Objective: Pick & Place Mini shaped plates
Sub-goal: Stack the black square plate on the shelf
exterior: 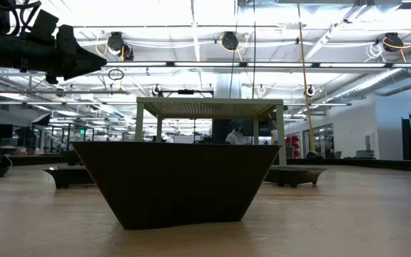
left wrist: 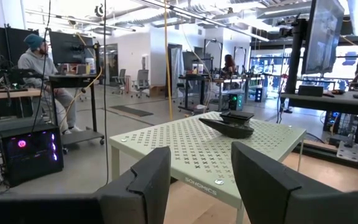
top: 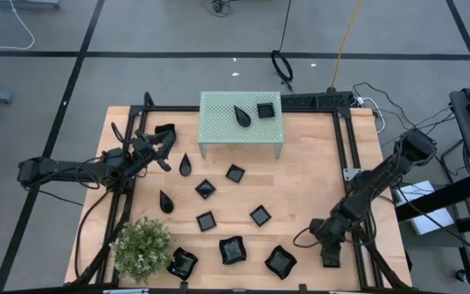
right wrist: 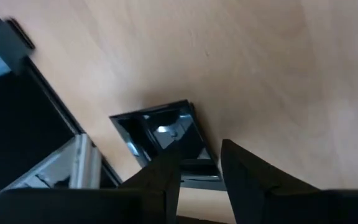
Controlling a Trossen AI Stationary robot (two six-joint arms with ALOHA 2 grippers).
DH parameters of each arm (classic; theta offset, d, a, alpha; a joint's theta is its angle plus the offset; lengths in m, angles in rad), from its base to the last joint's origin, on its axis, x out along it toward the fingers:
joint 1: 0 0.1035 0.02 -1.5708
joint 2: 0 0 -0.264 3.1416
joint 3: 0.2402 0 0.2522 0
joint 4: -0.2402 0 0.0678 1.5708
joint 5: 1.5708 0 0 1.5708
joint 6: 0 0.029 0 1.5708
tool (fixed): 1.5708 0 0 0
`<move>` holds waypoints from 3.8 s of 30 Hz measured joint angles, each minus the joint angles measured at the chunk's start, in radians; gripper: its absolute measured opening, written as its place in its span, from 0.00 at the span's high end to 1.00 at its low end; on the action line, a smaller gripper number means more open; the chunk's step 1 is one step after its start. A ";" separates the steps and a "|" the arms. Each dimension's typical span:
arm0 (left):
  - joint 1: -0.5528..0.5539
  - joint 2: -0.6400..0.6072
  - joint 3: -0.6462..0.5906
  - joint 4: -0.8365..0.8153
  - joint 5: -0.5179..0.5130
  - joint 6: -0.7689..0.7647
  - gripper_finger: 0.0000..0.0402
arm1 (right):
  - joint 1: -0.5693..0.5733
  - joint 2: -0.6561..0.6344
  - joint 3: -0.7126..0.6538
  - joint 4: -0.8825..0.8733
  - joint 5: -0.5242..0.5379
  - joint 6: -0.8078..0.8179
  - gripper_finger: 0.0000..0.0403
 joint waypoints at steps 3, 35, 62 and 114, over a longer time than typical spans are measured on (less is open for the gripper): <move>0.000 0.000 0.000 0.000 0.000 0.000 0.57 | 0.013 0.025 0.000 0.000 0.000 -0.027 0.75; 0.000 0.000 0.000 0.000 0.000 0.000 0.57 | -0.190 -0.262 0.001 0.210 0.752 -0.322 1.00; 0.000 0.000 0.000 0.000 0.000 0.000 0.57 | -1.269 -0.152 0.274 0.576 0.316 -0.875 1.00; 0.000 0.000 0.000 0.000 0.000 0.000 0.57 | -1.530 0.094 0.607 -0.028 0.204 -0.973 1.00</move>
